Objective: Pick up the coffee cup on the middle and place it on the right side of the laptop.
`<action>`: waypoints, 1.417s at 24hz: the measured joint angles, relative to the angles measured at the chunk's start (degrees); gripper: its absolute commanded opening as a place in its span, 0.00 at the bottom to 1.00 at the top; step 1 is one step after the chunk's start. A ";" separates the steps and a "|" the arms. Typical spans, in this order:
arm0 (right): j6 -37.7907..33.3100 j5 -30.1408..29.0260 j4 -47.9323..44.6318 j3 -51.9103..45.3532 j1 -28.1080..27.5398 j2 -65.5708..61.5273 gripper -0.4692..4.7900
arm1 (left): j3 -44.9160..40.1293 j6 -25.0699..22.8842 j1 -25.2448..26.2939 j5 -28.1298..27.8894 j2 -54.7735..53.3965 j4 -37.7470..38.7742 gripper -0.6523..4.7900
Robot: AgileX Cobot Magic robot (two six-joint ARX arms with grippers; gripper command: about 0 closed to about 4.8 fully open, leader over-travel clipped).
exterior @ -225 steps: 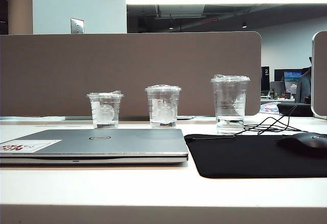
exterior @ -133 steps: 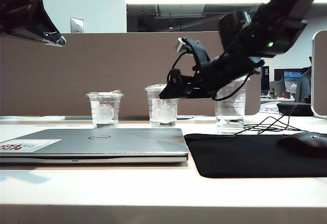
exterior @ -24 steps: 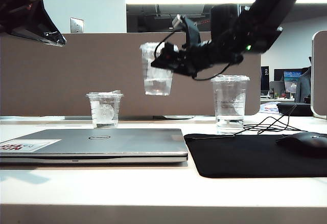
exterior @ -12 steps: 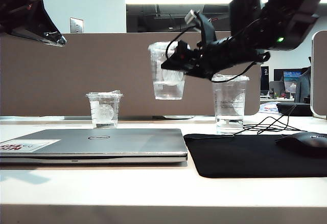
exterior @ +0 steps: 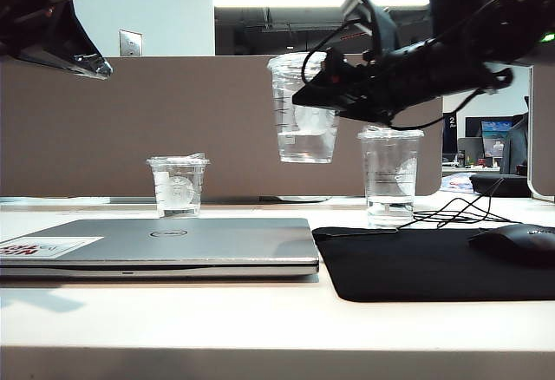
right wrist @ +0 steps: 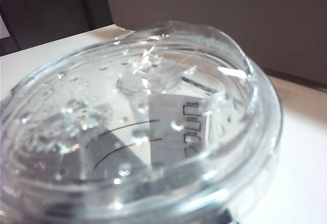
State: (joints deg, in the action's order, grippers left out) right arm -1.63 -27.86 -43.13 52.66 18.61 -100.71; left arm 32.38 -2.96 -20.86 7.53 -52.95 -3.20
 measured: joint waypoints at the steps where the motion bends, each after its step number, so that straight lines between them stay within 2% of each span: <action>1: 0.02 0.55 -0.46 -1.36 0.02 0.81 0.64 | 0.00 0.00 0.00 0.00 0.00 -0.02 0.11; 19: 0.02 6.51 -6.84 -23.71 0.02 13.49 0.64 | 0.00 0.00 0.00 0.00 0.00 0.00 0.11; 23: -0.11 8.57 -11.54 -29.20 0.02 13.86 0.64 | 0.00 0.00 0.00 0.00 0.00 0.00 0.11; 34: -0.04 11.17 -14.10 -30.86 0.02 12.90 0.64 | 0.00 0.00 0.00 0.00 0.00 -0.02 0.11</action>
State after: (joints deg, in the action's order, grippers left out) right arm -1.67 -16.69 -57.23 21.80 18.63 -87.81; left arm 32.38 -2.96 -20.86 7.53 -52.95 -3.22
